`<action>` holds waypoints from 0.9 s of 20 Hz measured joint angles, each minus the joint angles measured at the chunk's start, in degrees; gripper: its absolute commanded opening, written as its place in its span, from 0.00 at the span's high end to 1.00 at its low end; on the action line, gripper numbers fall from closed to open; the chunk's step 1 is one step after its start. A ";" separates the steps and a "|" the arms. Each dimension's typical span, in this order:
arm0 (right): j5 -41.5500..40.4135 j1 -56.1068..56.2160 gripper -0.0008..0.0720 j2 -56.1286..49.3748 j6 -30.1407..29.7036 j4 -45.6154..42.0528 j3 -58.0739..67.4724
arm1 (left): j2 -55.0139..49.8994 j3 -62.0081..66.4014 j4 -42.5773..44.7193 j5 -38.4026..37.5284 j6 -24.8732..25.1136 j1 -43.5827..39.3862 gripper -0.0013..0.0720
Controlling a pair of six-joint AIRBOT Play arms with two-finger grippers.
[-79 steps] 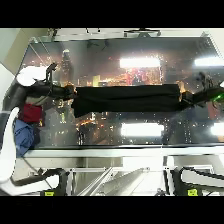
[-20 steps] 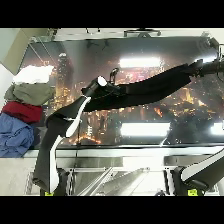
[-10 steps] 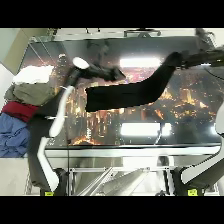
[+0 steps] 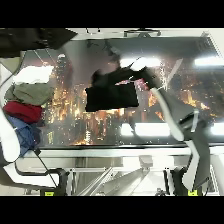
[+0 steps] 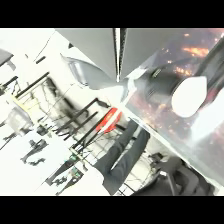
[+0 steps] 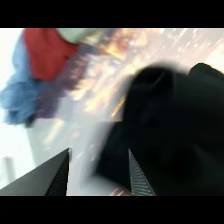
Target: Fold the shirts.
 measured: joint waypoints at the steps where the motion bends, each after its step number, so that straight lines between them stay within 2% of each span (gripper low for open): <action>1: -2.45 1.40 0.42 -1.44 1.40 -0.85 -0.04 | 0.87 0.00 -0.31 -1.18 0.02 0.81 0.95; 3: -4.00 1.38 0.45 -2.40 3.23 -1.79 -0.02 | 2.01 0.00 -0.74 -3.87 0.20 1.77 0.95; 4: -3.21 0.09 0.53 -2.21 3.98 -2.12 0.00 | 2.29 0.00 -0.94 -4.85 0.20 1.95 0.95; 6: 1.20 -4.15 0.53 -0.85 4.85 -2.75 0.00 | 2.67 0.00 -1.05 -6.01 0.22 1.95 0.95; 9: 12.26 -13.62 0.54 2.27 6.49 -3.32 -0.04 | 2.89 0.00 -1.29 -6.95 0.22 0.87 0.95; 10: 15.74 -16.81 0.36 3.26 7.34 -4.02 -0.31 | 2.91 0.00 -1.27 -7.26 0.24 0.35 0.95; 11: 18.64 -19.85 0.05 4.11 8.22 -5.53 -0.66 | 2.93 0.00 -1.27 -7.50 0.26 -0.26 0.95; 13: 23.15 -24.70 0.03 4.79 10.73 -10.56 -1.46 | 2.93 0.00 -1.29 -7.82 0.33 -1.44 0.95; 18: 25.88 -29.51 0.03 0.63 13.84 -18.27 -2.32 | 2.89 0.00 -1.22 -8.07 0.63 -3.78 0.95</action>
